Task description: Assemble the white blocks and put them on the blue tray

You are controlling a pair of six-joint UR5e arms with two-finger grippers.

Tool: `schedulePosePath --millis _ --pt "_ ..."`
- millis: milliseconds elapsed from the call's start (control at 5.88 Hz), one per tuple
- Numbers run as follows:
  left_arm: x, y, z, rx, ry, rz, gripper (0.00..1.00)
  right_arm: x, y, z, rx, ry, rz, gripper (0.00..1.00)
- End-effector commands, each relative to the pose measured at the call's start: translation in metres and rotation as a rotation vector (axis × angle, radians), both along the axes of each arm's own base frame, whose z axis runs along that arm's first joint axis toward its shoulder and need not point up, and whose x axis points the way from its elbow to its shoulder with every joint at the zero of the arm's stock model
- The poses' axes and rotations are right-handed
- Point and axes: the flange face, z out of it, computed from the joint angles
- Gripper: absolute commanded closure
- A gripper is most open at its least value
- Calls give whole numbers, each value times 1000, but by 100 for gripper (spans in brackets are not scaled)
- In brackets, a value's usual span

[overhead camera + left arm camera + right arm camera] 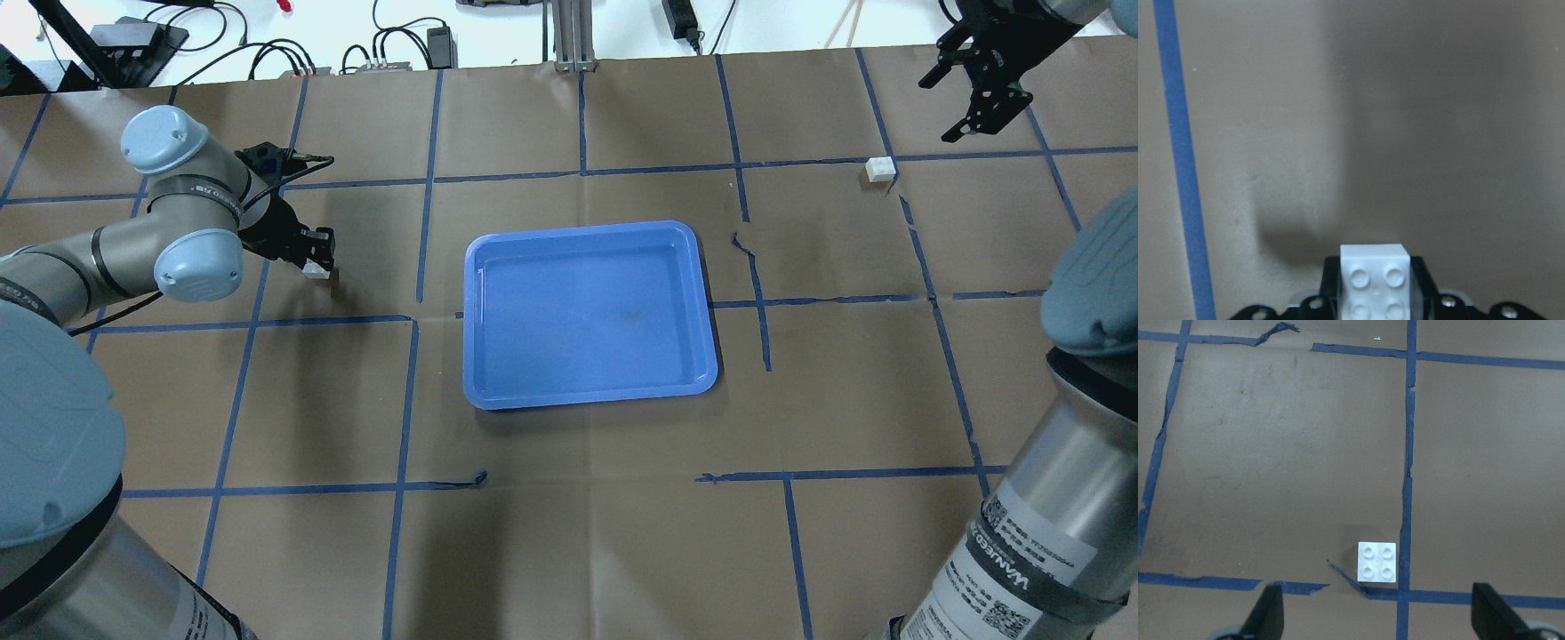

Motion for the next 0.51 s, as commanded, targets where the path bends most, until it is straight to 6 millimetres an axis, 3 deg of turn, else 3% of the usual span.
schedulePosePath --millis 0,170,340 --pt "-5 -1 12 -34 -19 -131 89 -14 3 -67 28 -131 -13 0" --pt "-58 2 26 -48 -29 -292 89 -23 6 -89 -17 -148 -40 0" --pt "-114 10 28 -37 -38 -563 89 -22 10 -103 -15 -152 -43 0"
